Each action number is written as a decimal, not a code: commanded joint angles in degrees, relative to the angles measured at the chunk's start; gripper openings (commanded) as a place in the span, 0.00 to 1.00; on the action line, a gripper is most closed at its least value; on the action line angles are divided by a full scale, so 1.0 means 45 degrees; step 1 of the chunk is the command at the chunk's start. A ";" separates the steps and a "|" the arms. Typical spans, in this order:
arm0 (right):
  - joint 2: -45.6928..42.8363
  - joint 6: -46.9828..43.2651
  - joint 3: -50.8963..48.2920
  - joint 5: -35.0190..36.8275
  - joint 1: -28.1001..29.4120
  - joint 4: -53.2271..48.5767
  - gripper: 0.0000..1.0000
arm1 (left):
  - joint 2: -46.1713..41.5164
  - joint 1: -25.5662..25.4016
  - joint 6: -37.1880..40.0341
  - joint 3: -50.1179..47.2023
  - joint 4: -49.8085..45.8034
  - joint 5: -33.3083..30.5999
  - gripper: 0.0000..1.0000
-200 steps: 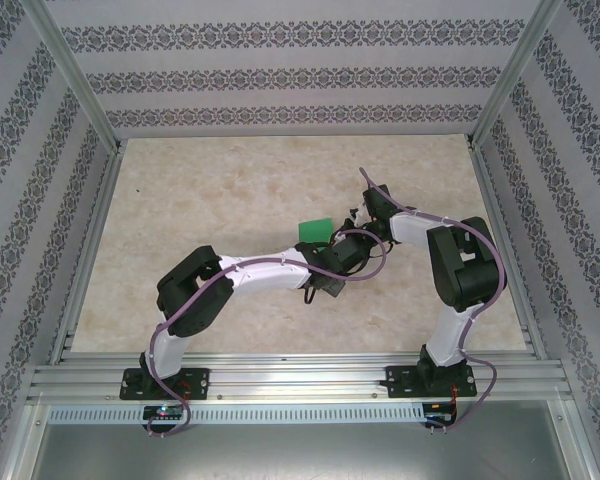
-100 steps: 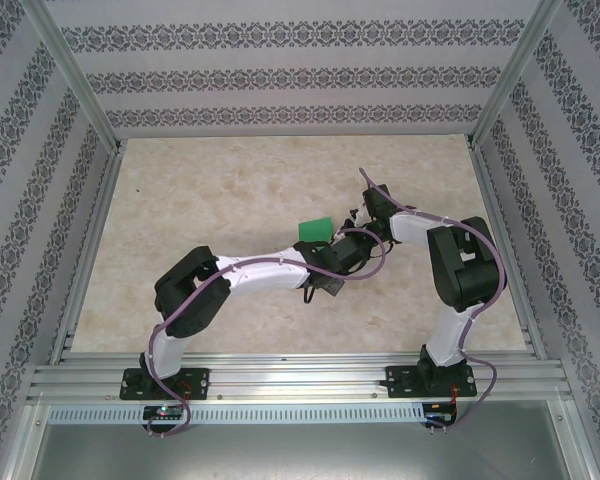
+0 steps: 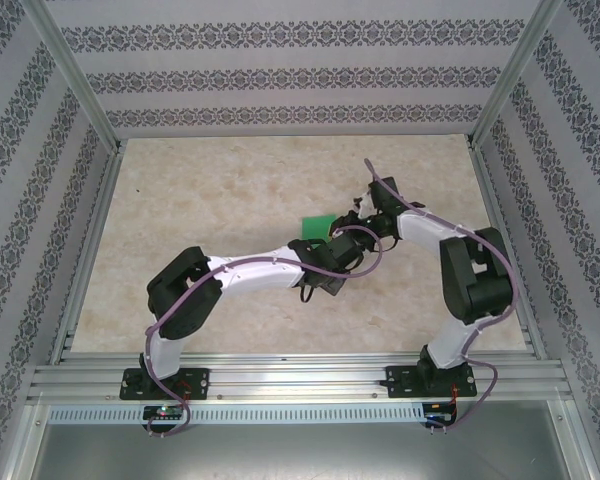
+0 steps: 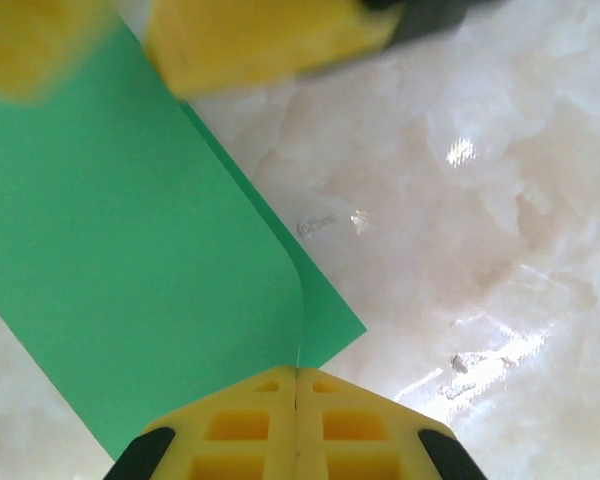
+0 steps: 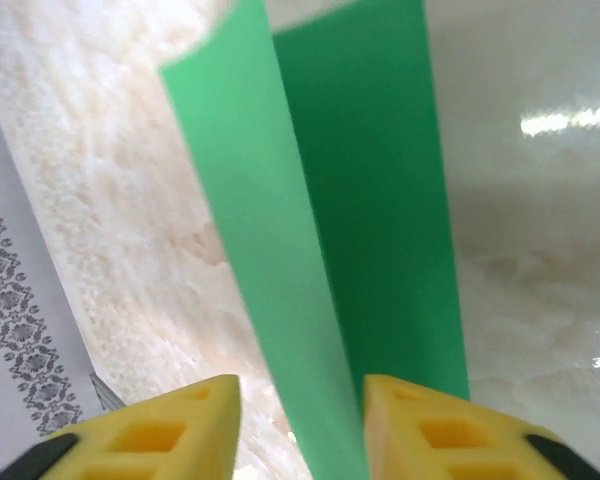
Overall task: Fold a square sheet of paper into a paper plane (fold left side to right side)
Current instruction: Fold the triangle a second time at the center of the table.
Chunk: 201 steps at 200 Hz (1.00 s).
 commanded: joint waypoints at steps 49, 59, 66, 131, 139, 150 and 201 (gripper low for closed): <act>-0.1986 -0.0725 -0.1745 0.0460 -0.0752 0.0333 0.43 | -0.1634 0.1692 -0.0190 -0.1605 0.2094 0.3403 0.00; -0.2032 -0.0677 -0.2022 0.0179 -0.0728 0.0637 0.40 | -0.1818 0.2071 -0.0239 -0.2031 0.2646 0.4181 0.00; -0.2060 -0.0614 -0.2218 0.0058 -0.0717 0.0772 0.37 | -0.1922 0.2352 -0.0337 -0.2279 0.2963 0.4722 0.00; -0.1859 0.0243 -0.3494 -0.0082 0.0219 0.2147 0.18 | -0.1983 0.3748 -0.0413 -0.2947 0.3631 0.6636 0.02; -0.1716 0.0365 -0.3563 -0.0038 0.0418 0.2270 0.16 | -0.1903 0.3828 -0.0363 -0.2897 0.3542 0.6666 0.02; -0.1557 0.0525 -0.3646 0.0060 0.0681 0.2446 0.15 | -0.1802 0.3911 -0.0224 -0.2774 0.3371 0.6653 0.03; -0.0920 0.0615 -0.3692 0.0337 0.1372 0.2463 0.13 | -0.1332 0.4222 0.0422 -0.2369 0.2563 0.6513 0.03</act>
